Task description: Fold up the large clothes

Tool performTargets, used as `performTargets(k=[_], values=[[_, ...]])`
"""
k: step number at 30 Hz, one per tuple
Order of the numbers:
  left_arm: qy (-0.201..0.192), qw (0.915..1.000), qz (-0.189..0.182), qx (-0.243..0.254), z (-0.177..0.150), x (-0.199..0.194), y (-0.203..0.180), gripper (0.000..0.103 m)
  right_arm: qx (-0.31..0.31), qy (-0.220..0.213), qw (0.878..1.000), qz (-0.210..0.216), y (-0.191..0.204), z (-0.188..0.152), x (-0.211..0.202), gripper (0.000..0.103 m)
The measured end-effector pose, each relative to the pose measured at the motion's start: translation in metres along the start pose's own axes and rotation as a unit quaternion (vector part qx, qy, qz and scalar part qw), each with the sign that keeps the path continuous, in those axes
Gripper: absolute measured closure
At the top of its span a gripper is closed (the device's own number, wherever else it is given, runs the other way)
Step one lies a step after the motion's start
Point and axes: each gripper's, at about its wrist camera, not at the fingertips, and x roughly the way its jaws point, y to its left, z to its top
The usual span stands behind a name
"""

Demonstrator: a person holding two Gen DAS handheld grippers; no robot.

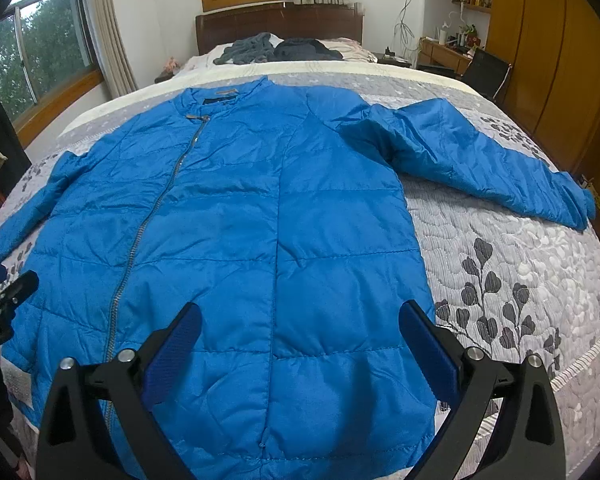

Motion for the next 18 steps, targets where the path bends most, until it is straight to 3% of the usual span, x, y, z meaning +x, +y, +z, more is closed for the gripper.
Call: performTargets(k=[18], values=[[-0.001,1.0000,0.002,-0.001,-0.0008,-0.0011,-0.0001,0.003,0.000,0.001,1.000,0.000,0.0001,-0.0021,-0.0001,0.004]])
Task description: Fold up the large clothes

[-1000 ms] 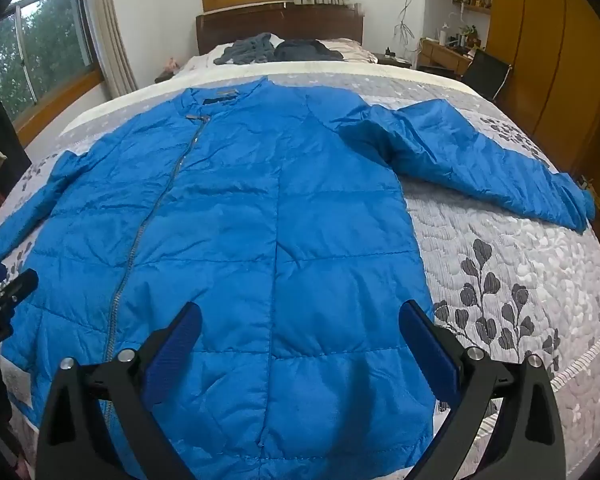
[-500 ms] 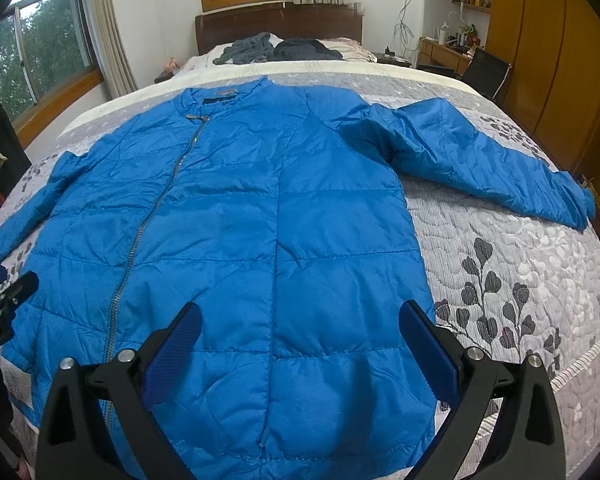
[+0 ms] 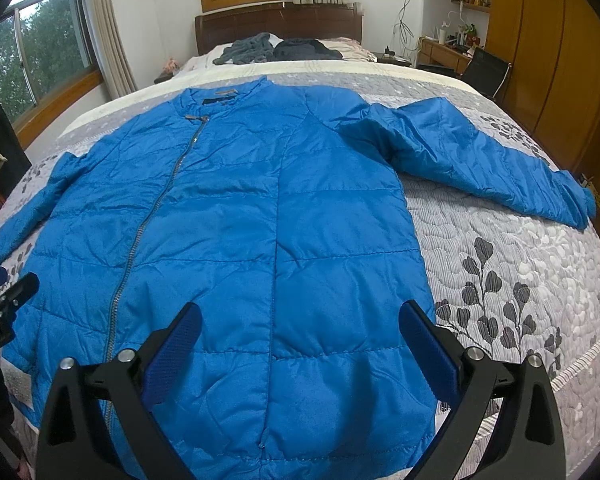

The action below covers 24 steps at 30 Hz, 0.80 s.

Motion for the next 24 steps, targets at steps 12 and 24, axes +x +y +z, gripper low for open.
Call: performTargets(k=[12,24], values=[[0.000,1.0000,0.000,0.000,-0.0009,0.0005,-0.0002,0.003,0.001,0.000,1.000,0.002,-0.0015,0.0014,0.0009,0.004],[0.001,1.0000,0.001,0.000,-0.0009,0.0005,-0.0006,0.003,0.001,-0.001,1.000,0.002,-0.0012,0.0023,0.0025,0.004]])
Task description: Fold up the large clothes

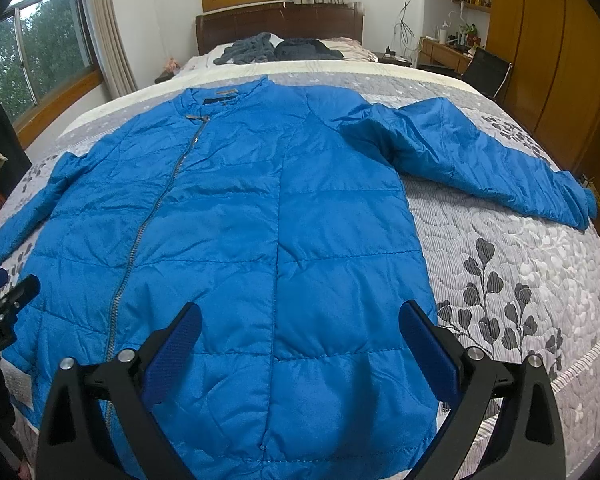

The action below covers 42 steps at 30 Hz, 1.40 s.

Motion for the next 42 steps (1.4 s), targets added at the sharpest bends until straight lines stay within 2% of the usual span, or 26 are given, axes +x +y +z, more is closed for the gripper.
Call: performTargets(k=[26,30,33,36,38,42], values=[[0.000,1.0000,0.004,0.002,-0.002,0.000,0.001,0.003,0.000,-0.001,1.000,0.002,0.000,0.001,0.000,0.004],[0.005,0.9998,-0.017,0.002,0.001,0.003,0.001,0.003,0.015,-0.017,1.000,0.015,-0.011,0.004,-0.003,0.004],[0.011,0.9994,-0.030,0.012,0.011,0.009,-0.008,0.003,0.055,-0.019,0.998,0.018,-0.045,0.016,-0.002,0.004],[0.014,0.9988,-0.039,0.028,0.030,0.015,-0.023,0.003,0.110,-0.008,0.994,0.014,-0.096,0.030,0.005,0.004],[0.000,0.9985,-0.038,0.038,0.049,0.018,-0.036,0.003,0.154,0.005,0.988,0.017,-0.136,0.037,0.014,0.004],[-0.017,0.9976,-0.045,0.049,0.084,0.030,-0.067,0.003,0.254,0.018,0.967,0.013,-0.228,0.046,0.033,0.004]])
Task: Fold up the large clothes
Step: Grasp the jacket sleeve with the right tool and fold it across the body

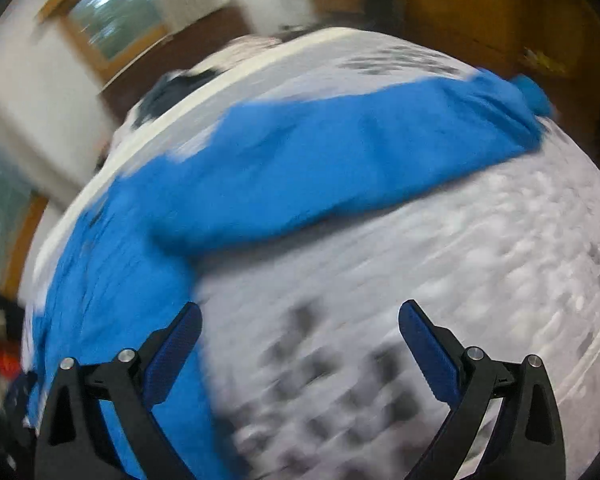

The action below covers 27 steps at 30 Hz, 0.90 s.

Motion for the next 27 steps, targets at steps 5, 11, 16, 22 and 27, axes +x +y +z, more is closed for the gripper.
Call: performTargets(k=[5,11,16,22,27], values=[[-0.006,0.9998,-0.017,-0.002,0.036,0.026,-0.035,0.003,0.066,-0.011,0.997,-0.030,-0.071,0.057,0.012,0.006],[-0.008,0.9994,-0.035,0.004,0.057,0.056,-0.073,0.003,0.124,0.004,0.992,-0.024,-0.117,0.084,0.033,0.017],[0.011,0.9989,-0.046,0.004,0.056,0.076,-0.085,0.003,0.157,-0.005,0.988,0.007,-0.140,0.099,0.044,0.018],[0.027,0.9986,-0.044,-0.004,0.052,0.085,-0.076,0.003,0.166,-0.030,0.986,-0.004,-0.149,0.117,0.052,0.045],[0.018,0.9990,-0.042,0.001,0.052,0.077,-0.069,0.003,0.172,-0.031,0.985,0.012,-0.154,0.123,0.054,0.083]])
